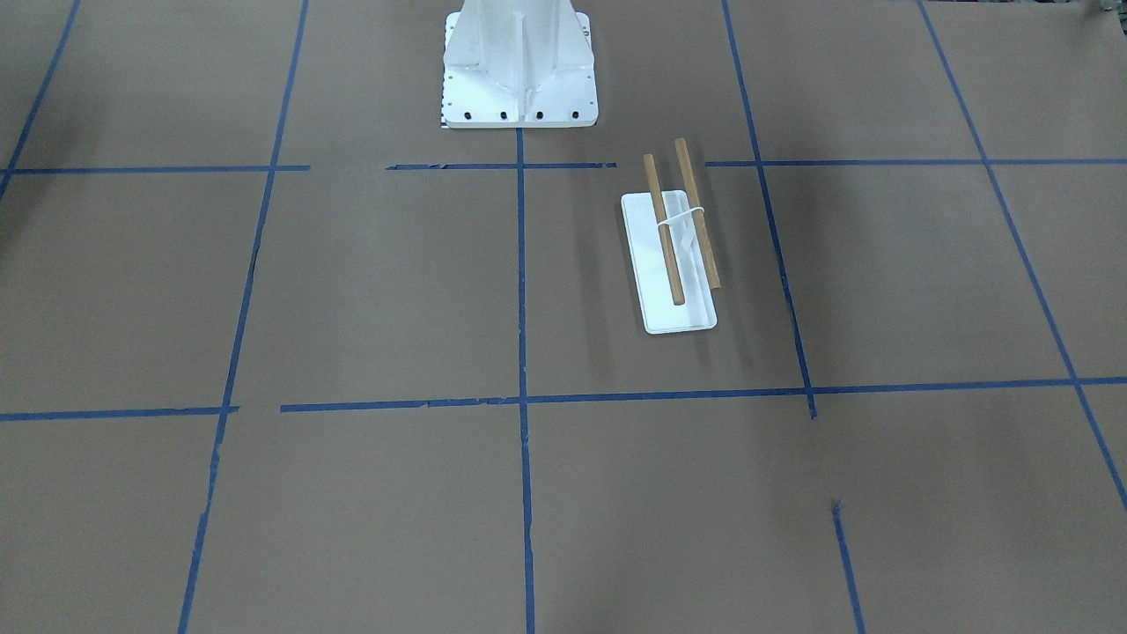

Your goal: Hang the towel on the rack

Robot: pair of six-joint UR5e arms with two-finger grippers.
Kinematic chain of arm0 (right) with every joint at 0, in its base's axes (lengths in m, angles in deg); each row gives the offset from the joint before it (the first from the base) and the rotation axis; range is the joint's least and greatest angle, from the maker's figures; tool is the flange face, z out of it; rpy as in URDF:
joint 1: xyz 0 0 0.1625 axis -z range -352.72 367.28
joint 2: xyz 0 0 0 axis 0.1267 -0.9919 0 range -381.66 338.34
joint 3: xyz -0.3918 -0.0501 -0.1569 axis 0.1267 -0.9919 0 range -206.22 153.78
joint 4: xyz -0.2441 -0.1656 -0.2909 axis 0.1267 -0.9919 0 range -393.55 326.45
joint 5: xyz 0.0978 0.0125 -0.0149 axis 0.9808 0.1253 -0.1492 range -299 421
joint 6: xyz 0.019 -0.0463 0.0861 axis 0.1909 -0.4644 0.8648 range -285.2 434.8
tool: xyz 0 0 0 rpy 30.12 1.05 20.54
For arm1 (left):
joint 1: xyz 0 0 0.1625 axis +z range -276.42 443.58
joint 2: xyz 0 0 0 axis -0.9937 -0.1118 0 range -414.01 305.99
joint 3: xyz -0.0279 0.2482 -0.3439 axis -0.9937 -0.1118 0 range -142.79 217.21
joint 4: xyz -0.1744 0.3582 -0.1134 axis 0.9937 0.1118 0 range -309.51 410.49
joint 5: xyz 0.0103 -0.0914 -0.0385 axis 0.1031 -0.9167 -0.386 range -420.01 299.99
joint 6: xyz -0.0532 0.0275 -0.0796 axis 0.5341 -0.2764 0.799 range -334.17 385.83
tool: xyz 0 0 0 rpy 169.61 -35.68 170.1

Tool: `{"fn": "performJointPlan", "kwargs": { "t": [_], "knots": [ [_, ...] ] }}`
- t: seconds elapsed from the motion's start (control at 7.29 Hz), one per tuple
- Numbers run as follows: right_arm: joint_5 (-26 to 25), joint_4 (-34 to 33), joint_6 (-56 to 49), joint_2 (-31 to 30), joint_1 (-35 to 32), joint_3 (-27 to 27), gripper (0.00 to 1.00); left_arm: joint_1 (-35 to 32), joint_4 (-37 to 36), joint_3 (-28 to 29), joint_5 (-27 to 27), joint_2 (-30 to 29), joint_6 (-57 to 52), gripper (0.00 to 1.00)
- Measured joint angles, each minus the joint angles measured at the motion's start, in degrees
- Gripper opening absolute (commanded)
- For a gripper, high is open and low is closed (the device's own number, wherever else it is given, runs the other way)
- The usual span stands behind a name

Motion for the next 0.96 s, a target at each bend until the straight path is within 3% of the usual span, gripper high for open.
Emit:
{"fn": "performJointPlan", "kwargs": {
  "t": [0.41, 0.96],
  "knots": [
    [-0.9, 12.6, -2.0, 0.2, 0.2, -13.3, 1.0, 0.0, -0.1, -1.2, -0.1, 0.0, -0.2, 1.0],
    [-1.1, 16.5, -2.3, 1.6, 2.4, -20.1, 1.0, 0.0, -0.4, -2.7, -0.1, 0.0, -0.2, 1.0]
  ]
}}
